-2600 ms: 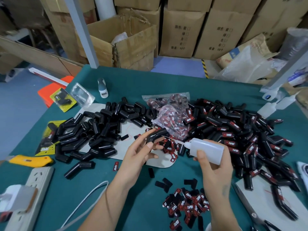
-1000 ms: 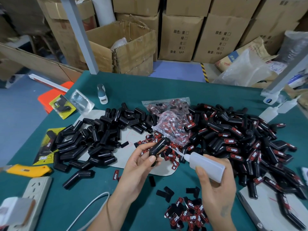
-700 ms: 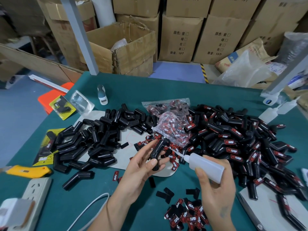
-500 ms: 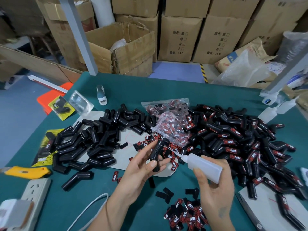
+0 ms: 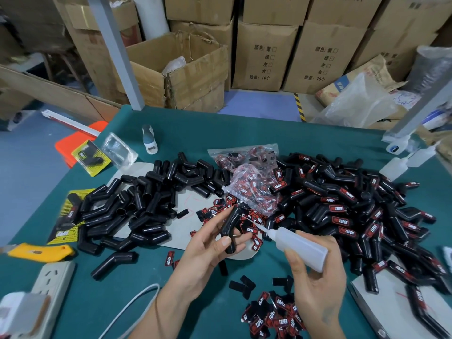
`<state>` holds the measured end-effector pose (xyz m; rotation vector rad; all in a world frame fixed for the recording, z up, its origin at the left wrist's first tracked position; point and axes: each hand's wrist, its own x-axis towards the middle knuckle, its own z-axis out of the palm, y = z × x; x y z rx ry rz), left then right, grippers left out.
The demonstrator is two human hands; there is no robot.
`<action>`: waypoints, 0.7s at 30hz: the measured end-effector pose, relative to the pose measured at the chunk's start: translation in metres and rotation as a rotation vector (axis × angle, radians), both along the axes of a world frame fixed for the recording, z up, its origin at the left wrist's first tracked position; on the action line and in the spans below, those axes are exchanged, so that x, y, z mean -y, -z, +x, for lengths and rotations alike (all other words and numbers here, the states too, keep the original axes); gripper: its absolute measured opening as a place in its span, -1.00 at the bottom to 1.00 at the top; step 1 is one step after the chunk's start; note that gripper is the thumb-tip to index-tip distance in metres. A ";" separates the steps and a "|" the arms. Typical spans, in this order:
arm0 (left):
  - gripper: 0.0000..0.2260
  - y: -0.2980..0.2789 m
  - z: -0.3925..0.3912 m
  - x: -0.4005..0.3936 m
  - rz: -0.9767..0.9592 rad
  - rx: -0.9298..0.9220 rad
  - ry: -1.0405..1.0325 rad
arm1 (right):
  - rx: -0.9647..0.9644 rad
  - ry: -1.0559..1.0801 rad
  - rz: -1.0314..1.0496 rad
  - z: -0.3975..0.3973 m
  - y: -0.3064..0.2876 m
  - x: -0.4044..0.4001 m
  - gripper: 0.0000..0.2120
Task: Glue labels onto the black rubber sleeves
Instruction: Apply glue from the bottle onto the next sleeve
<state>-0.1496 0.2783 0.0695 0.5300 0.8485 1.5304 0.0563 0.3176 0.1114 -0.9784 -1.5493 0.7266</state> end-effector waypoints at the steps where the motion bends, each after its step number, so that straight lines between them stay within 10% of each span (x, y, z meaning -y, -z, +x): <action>1: -0.38 0.000 0.000 0.000 -0.003 -0.001 -0.001 | -0.002 -0.001 0.001 0.000 0.000 0.000 -0.75; 21: -0.38 -0.004 0.001 0.001 -0.005 -0.022 0.006 | 0.029 -0.002 0.022 0.001 -0.001 0.000 -0.76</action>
